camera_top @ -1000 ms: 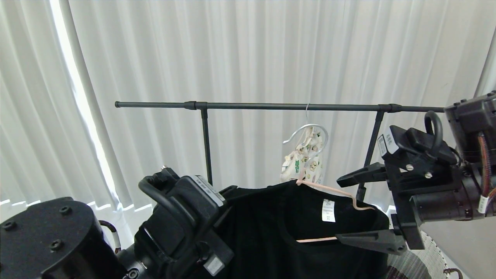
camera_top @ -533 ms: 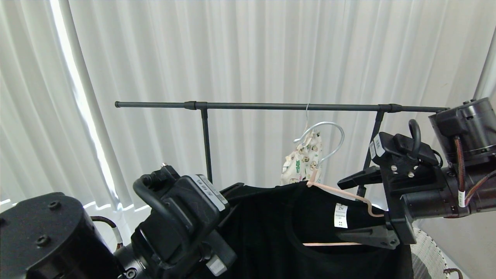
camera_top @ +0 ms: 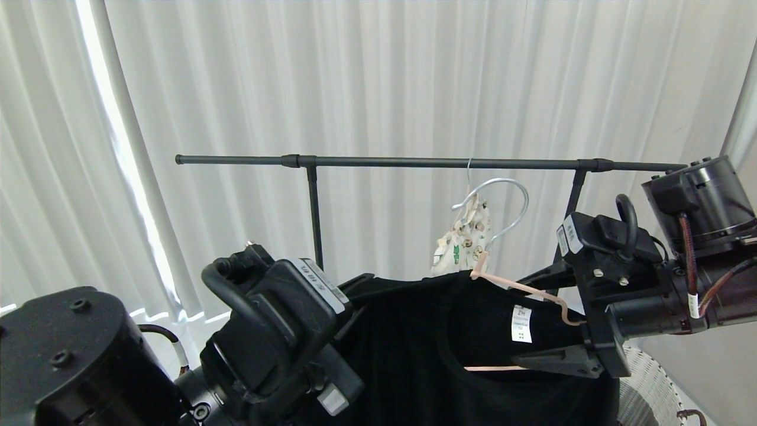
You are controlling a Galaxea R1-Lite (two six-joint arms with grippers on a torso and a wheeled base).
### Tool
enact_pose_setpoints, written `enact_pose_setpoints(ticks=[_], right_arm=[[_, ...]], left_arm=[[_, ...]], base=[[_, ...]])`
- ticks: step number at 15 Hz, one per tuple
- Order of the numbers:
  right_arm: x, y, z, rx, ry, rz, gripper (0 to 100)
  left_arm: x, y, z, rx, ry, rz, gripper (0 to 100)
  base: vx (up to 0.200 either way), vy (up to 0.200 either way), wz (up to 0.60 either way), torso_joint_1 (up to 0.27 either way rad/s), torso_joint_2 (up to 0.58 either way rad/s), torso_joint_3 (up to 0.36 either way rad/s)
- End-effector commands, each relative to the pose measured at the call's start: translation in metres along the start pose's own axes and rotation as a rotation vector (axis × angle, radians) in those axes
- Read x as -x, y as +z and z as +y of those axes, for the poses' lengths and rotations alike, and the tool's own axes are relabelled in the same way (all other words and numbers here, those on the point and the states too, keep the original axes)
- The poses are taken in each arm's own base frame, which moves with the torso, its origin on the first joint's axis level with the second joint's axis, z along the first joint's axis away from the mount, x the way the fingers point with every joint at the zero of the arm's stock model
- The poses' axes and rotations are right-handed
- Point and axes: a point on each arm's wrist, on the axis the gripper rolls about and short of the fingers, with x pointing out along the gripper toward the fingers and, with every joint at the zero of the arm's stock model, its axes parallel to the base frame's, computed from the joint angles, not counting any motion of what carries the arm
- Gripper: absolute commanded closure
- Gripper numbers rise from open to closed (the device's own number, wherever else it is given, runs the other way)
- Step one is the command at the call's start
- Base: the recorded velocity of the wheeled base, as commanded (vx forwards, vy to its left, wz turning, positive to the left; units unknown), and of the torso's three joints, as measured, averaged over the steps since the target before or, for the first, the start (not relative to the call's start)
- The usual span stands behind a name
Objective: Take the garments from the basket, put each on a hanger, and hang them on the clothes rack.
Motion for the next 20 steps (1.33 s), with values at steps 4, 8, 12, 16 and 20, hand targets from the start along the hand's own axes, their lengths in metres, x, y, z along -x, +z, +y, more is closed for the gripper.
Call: enact_pose_setpoints(ticks=[4,8,12,16,20], right_arm=[[-0.001,0.000,0.001,0.000,0.006,0.000,100],[0.000,0.001,0.001,0.006,0.002,-0.005,100],[0.005,0.003,0.003,0.017,-0.010,-0.018,100],[0.016,0.003,-0.004,0.033,-0.059,-0.030,100],[0.024,-0.002,-0.014,0.015,-0.115,-0.023,100]], left_arm=[[-0.001,0.000,0.000,0.002,-0.002,-0.001,100],[-0.001,0.000,0.000,0.002,-0.001,-0.001,100],[0.000,0.000,0.000,0.003,-0.001,-0.001,0],[0.002,0.002,0.002,0.012,0.005,-0.011,0],[0.013,0.006,0.007,0.019,-0.026,-0.062,0]], base=[[0.000,0.000,0.00,0.000,0.00,0.000],[0.000,0.000,0.00,0.000,0.00,0.000],[0.000,0.000,0.00,0.000,0.00,0.000],[0.000,0.000,0.00,0.000,0.00,0.000],[0.000,0.000,0.00,0.000,0.00,0.000]])
